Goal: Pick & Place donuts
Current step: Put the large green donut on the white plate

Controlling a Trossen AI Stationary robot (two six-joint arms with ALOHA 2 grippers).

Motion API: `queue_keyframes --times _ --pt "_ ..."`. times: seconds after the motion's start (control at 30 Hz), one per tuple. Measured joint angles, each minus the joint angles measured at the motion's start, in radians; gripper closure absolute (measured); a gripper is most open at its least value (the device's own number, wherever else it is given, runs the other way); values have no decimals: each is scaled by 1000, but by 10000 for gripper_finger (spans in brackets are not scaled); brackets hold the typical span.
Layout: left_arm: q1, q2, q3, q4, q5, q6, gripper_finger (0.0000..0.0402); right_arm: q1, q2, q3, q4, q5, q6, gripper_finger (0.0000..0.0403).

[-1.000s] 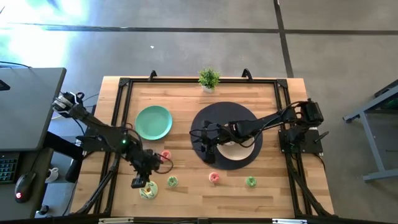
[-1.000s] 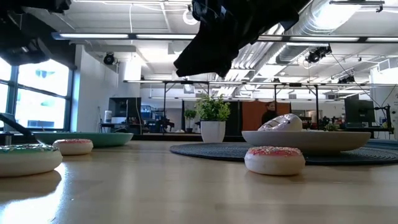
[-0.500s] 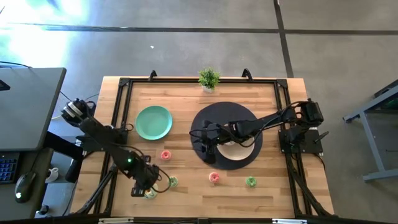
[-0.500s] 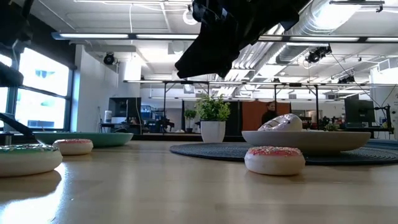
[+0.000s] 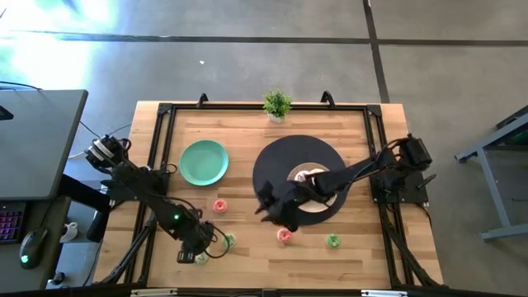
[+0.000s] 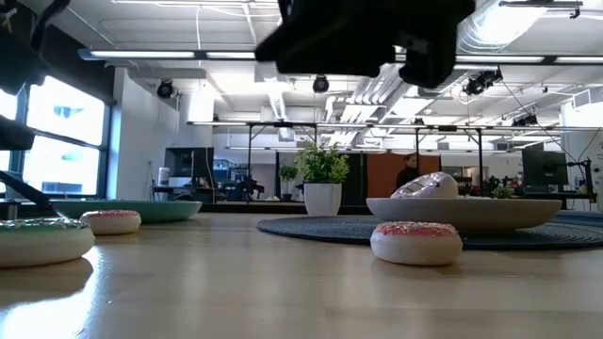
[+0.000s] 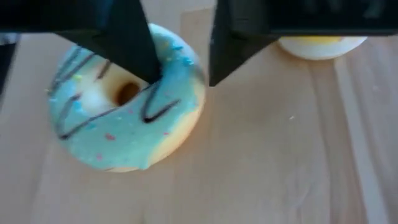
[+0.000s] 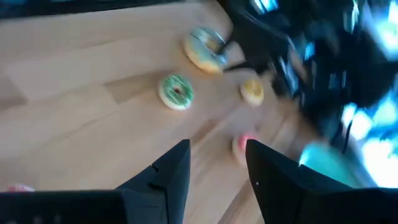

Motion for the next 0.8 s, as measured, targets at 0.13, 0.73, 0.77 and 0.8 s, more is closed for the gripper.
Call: queue_keyframes --times 0.13,0.73,0.77,0.8 --pt "41 2 23 -2 36 -48 378 46 0 0 31 46 -157 260" --pt "411 1 435 -228 184 430 391 117 4 0 133 267 -236 265" --pt "436 1 455 -244 206 454 391 120 4 0 125 281 -254 265" --pt "454 1 470 -259 221 481 390 123 4 0 118 306 -266 265"
